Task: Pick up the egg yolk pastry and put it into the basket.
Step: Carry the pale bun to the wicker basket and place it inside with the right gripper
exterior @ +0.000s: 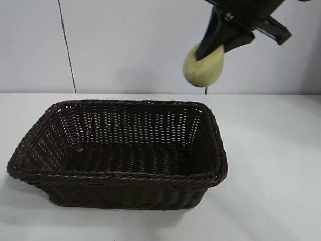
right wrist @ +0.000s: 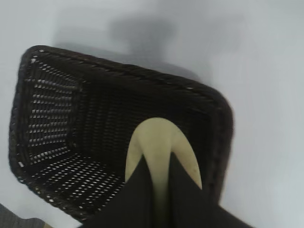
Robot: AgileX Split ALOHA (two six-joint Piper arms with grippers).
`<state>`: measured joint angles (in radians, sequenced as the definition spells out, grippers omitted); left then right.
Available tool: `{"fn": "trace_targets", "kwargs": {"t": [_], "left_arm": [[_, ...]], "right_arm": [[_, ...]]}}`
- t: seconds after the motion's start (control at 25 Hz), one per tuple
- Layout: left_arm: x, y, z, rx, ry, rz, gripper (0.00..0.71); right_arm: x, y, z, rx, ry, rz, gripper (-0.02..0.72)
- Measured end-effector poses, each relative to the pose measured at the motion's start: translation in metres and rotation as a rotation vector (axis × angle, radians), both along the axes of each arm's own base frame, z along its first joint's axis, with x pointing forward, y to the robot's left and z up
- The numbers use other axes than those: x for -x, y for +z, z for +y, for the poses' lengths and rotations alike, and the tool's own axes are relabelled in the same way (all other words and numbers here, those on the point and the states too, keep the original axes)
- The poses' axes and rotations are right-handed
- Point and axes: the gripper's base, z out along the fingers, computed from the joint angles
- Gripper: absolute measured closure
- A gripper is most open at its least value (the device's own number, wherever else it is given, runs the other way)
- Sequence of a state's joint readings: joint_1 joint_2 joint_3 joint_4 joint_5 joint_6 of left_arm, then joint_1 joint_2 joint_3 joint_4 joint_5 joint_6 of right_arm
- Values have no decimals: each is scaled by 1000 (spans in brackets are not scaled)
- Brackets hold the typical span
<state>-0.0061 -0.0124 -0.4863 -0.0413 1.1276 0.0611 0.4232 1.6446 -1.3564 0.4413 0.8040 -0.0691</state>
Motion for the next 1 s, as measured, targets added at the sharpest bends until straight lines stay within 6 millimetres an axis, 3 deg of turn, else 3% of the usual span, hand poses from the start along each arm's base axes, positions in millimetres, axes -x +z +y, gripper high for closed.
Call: {"fn": "trace_targets", "kwargs": {"t": [0.2, 0.44, 0.8, 1.0], "left_arm": [[0, 0, 0, 0, 0, 0, 52], [0, 0, 0, 0, 0, 0, 52], [0, 0, 0, 0, 0, -1, 52], [0, 0, 0, 0, 0, -1, 52]], "right_arm": [[14, -9, 47, -40, 64, -25, 680], [12, -49, 85, -24, 101, -10, 680], [-10, -128, 102, 48, 60, 51, 680], [-12, -145, 103, 71, 60, 83, 659]]}}
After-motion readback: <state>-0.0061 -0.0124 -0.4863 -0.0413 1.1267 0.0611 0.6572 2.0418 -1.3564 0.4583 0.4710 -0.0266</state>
